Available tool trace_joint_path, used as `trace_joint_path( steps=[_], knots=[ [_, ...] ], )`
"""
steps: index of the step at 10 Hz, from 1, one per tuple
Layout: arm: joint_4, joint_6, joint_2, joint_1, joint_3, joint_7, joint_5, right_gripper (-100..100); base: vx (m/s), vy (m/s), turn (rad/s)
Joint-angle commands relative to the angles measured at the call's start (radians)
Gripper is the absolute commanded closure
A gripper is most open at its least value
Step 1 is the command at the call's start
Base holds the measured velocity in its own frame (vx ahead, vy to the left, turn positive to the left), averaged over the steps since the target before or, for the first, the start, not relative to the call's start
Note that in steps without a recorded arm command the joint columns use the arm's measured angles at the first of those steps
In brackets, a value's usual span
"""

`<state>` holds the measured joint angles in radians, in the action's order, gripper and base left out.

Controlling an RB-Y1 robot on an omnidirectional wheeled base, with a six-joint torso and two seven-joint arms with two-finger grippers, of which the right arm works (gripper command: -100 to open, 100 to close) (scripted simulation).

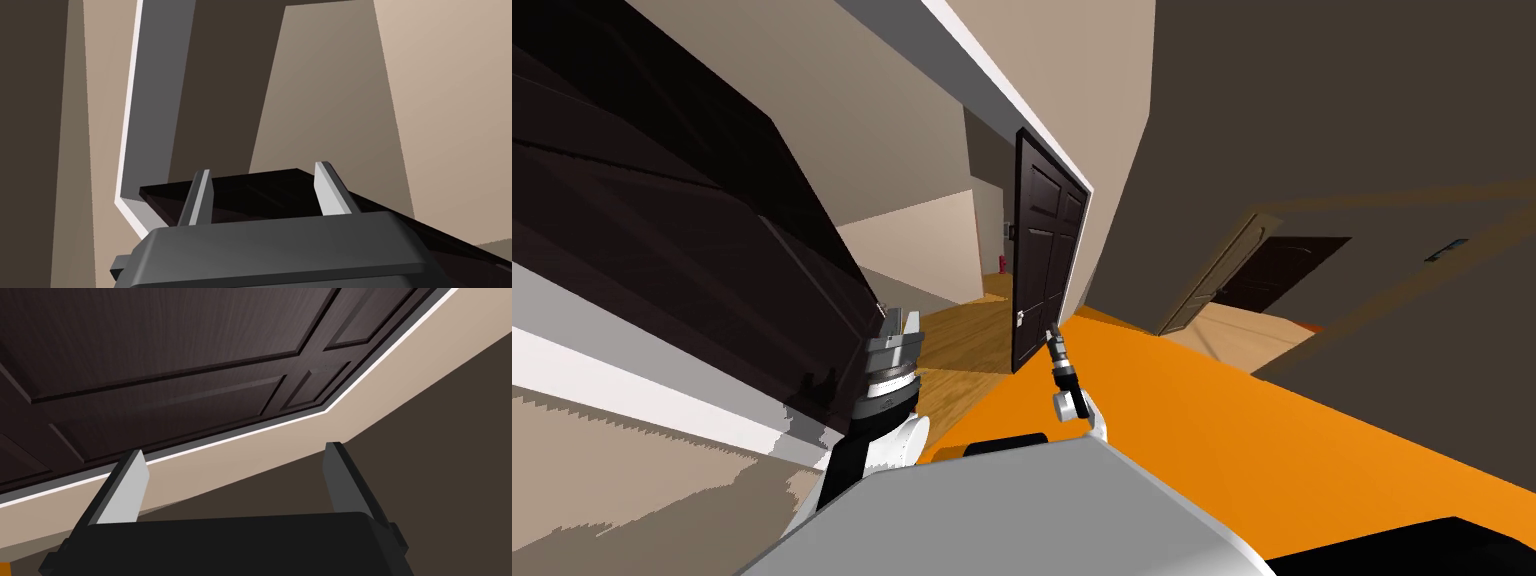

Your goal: Push the door open

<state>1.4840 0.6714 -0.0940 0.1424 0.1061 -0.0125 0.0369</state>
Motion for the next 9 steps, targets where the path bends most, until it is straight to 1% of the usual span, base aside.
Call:
trace_joint_path(
  steps=[1,2,3,4,6,7,8,9],
  knots=[
    [-0.05,0.007,-0.001,-0.021,0.003,-0.005,-0.003,-100,0.067,-0.092,0.15],
    [-0.058,0.007,-0.001,-0.021,0.003,-0.005,-0.003,-100,0.044,-0.053,0.053],
    [-0.09,0.012,-0.001,-0.033,0.005,-0.008,-0.004,-100,0.039,-0.038,0.086],
    [-0.123,0.017,-0.001,-0.045,0.007,-0.011,-0.006,-100,0.037,-0.066,0.178],
    [-0.187,0.027,-0.001,-0.07,0.011,-0.017,-0.009,-100,0.05,-0.099,0.166],
    [-0.211,0.032,0.0,-0.082,0.013,-0.019,-0.011,-100,0.064,-0.094,0.135],
    [-0.218,0.032,0.0,-0.082,0.013,-0.019,-0.011,-100,0.045,-0.065,0.047],
    [-0.25,0.037,0.0,-0.094,0.014,-0.022,-0.013,-100,0.04,-0.065,0.091]
  ],
)
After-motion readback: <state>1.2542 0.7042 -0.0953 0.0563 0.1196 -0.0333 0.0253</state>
